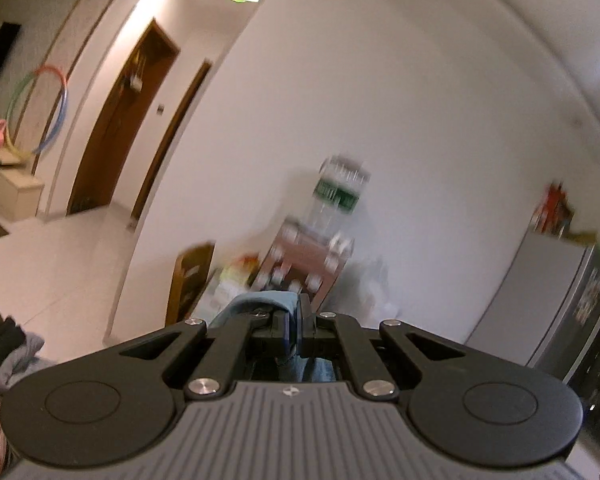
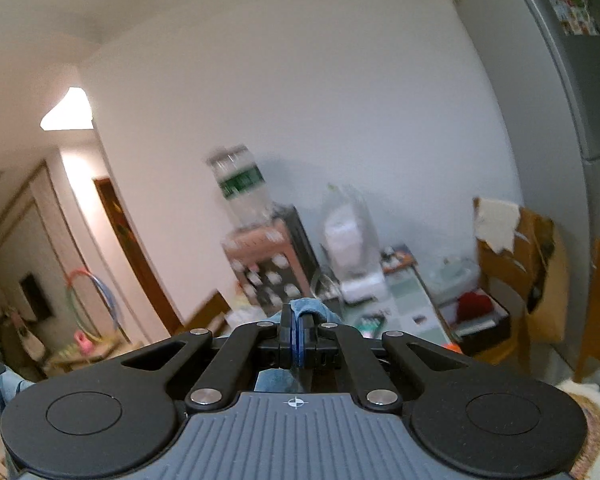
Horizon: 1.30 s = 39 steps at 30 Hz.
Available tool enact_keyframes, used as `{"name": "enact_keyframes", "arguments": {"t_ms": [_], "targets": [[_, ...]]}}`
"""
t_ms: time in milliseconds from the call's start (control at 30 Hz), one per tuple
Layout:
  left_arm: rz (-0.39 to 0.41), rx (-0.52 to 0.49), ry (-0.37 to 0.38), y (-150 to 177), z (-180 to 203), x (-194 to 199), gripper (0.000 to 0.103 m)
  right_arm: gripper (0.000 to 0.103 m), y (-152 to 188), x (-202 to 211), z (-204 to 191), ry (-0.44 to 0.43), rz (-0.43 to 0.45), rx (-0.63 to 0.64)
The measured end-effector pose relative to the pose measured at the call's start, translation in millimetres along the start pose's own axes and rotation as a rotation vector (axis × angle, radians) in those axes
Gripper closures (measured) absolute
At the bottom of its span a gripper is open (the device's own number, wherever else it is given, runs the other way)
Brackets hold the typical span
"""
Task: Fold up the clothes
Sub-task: 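Lift the shirt with both grippers and shake it out above the table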
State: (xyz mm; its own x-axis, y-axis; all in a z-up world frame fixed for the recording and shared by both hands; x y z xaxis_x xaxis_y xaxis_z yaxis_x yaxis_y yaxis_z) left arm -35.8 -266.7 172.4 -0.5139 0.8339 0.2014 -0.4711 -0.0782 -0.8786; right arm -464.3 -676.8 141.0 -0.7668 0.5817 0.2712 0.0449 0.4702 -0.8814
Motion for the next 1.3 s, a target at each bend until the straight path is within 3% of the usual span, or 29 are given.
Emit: {"name": "enact_keyframes", "arguments": {"t_ms": [233,400,533,633,833,933,1067,1300], "targets": [[-0.19,-0.033,-0.102,66,-28,-119,0.099,0.099,44,-116,53,0.089,-0.195,-0.03],[-0.27,-0.067,-0.182,101,-54,-204,0.099,0.099,73,-199,81,0.132,-0.312,-0.016],[-0.289,-0.058,-0.209,100,-60,-260,0.099,0.099,78,-248,97,0.141,-0.365,-0.033],[-0.225,-0.075,-0.19,66,-46,-285,0.099,0.099,52,-267,97,0.115,-0.335,-0.043],[0.007,-0.054,-0.08,-17,-12,-271,0.099,0.099,-41,-252,68,0.004,-0.104,-0.015],[0.035,-0.044,-0.04,-27,-4,-248,0.099,0.099,-60,-231,61,-0.018,-0.05,0.008],[-0.016,-0.023,-0.037,-4,-12,-220,0.099,0.099,-51,-204,63,-0.008,-0.065,0.027],[-0.234,0.045,-0.14,97,-53,-157,0.099,0.099,40,-162,96,0.104,-0.247,-0.04]]}}
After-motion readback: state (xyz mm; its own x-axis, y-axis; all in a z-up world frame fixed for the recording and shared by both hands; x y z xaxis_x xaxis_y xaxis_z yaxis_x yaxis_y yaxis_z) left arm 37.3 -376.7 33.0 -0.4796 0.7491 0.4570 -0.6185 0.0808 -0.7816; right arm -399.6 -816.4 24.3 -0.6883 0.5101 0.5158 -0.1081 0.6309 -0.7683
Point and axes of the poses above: each gripper's, at about its wrist camera, not at the fingertips, and x roughly against the way its jaws point, z to its right, y to its underside, the point moved 4 cm from there along -x, roughly the way its jaws point, and after that the axes turned 2 degrees about y, right-handed, at the moved point
